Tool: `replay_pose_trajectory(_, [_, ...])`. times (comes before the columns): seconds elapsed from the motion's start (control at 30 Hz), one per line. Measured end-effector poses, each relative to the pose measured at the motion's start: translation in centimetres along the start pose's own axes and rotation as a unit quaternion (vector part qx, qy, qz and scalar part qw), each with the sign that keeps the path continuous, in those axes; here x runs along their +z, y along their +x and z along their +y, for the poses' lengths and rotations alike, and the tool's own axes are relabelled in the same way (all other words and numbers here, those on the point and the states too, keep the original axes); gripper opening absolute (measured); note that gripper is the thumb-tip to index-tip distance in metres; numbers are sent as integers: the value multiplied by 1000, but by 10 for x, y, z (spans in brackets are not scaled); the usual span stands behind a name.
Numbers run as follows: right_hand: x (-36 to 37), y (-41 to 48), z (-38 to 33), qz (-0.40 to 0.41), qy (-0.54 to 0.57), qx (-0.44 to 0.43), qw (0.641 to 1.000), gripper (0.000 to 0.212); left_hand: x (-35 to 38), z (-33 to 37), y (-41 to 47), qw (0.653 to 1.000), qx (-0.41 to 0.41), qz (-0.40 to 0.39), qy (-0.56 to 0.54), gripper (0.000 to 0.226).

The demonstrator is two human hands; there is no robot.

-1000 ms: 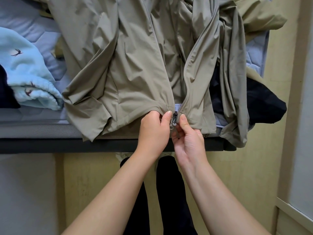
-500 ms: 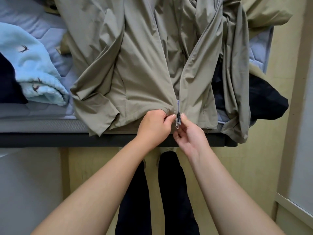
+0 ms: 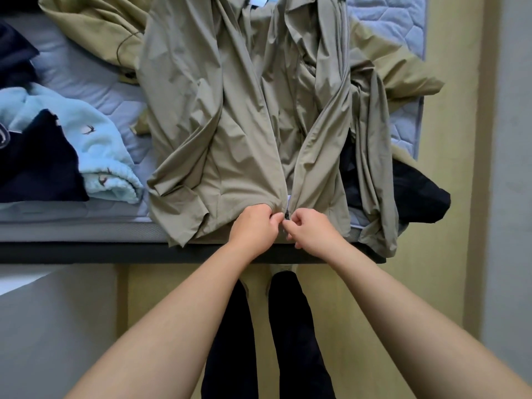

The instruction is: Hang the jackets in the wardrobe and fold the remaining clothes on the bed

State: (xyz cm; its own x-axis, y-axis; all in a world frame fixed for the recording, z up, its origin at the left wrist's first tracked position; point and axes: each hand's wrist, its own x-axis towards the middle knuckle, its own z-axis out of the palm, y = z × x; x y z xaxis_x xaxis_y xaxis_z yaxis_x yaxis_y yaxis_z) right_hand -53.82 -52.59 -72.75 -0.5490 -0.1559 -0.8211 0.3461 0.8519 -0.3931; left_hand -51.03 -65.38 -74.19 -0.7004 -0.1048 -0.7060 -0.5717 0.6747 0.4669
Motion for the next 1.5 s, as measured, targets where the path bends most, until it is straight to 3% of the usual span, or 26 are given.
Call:
replay_pose_trajectory(0.07, [-4, 3, 1, -31, -50, -26, 998, 24, 2, -1, -1, 1000, -1, -4, 8, 42])
replay_pose_trajectory(0.13, [-8, 3, 3, -34, -177, -69, 981, 25, 4, -3, -2, 1000, -3, -11, 13, 41])
replay_pose_trajectory(0.17, [-10, 4, 5, -8, -274, -110, 955, 24, 5, -5, -3, 1000, -6, -15, 17, 41])
replay_pose_trajectory(0.23, [-12, 5, 5, 38, -445, -210, 870, 16, 6, -9, -7, 999, -18, -25, 30, 42])
replay_pose_trajectory(0.3, [-13, 4, -1, 24, -524, -280, 804, 11, 5, -14, -11, 998, -35, -35, 33, 42])
replay_pose_trajectory(0.37, [-18, 8, -11, 13, -560, -306, 770, 14, 0, -16, -11, 997, -53, -39, 27, 43])
replay_pose_trajectory(0.47, [-53, 30, -34, 107, -541, -249, 796, 18, -14, -22, -11, 995, -67, -48, 50, 42])
replay_pose_trajectory(0.53, [-84, 42, -47, 143, -551, -229, 789, 17, -24, -25, -14, 994, -81, -52, 58, 40])
replay_pose_trajectory(0.67, [-99, 45, -57, 109, -582, -263, 762, 11, -37, -19, -12, 986, -122, -90, 72, 33])
replay_pose_trajectory(0.77, [-94, 41, -61, 105, -563, -280, 770, 13, -52, -4, -4, 965, -189, -93, 155, 50])
replay_pose_trajectory(0.87, [-92, 37, -63, 105, -552, -294, 773, 13, -66, 16, 7, 970, -120, 18, 210, 49])
replay_pose_trajectory(0.97, [-90, 37, -72, 117, -542, -324, 767, 15, -70, 36, 24, 991, -23, 35, 128, 40])
replay_pose_trajectory(1.1, [-107, 46, -91, 158, -548, -333, 750, 16, -74, 47, 38, 985, 10, 103, 141, 17])
replay_pose_trajectory(1.33, [-118, 55, -116, 180, -534, -294, 772, 9, -94, 8, 35, 984, -83, 45, 153, 13])
replay_pose_trajectory(1.5, [-103, 57, -126, 175, -519, -326, 770, 15, -113, 44, 59, 997, -23, 73, 21, 26])
